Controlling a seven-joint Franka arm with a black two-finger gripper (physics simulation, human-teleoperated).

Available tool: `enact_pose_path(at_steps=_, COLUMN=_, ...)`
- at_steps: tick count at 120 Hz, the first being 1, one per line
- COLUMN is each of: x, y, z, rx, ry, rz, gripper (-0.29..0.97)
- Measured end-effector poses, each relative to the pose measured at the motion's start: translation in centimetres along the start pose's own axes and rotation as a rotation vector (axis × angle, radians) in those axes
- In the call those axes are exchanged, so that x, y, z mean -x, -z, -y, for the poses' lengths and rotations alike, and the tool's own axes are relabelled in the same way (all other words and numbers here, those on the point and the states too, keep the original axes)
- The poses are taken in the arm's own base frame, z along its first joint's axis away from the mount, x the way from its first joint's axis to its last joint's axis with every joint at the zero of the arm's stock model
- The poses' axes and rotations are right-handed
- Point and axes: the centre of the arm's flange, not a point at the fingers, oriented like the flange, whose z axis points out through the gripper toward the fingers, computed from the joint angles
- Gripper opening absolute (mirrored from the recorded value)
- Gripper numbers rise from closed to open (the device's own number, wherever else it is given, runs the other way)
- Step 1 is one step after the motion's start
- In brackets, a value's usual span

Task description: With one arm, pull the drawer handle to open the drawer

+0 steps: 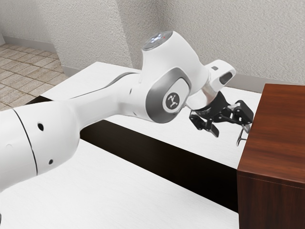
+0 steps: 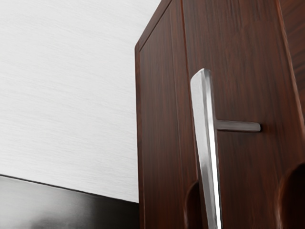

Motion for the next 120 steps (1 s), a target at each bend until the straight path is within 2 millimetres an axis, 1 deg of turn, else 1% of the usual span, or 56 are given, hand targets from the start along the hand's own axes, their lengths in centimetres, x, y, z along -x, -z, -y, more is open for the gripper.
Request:
enact_pose_path(at_steps=14, x=0.1, y=-0.1, z=0.0, rx=-0.001, ry=0.001, rz=0.003, gripper=0.56)
enact_pose_path(at_steps=38, x=0.3, y=0.1, z=0.0, rx=0.020, ry=0.023, rz=0.010, gripper=0.37)
enact_pose_path(at_steps=69, x=0.4, y=0.0, z=0.2, rx=0.020, ry=0.037, rz=0.016, gripper=0.23)
enact_pose_path(at_steps=92, x=0.5, y=0.2, z=0.4, rx=0.011, ry=0.034, rz=0.014, gripper=0.16)
enact_pose_path(at_steps=120, x=0.5, y=0.3, z=1.3, rx=-0.004, ry=0.045, rz=0.013, gripper=0.13)
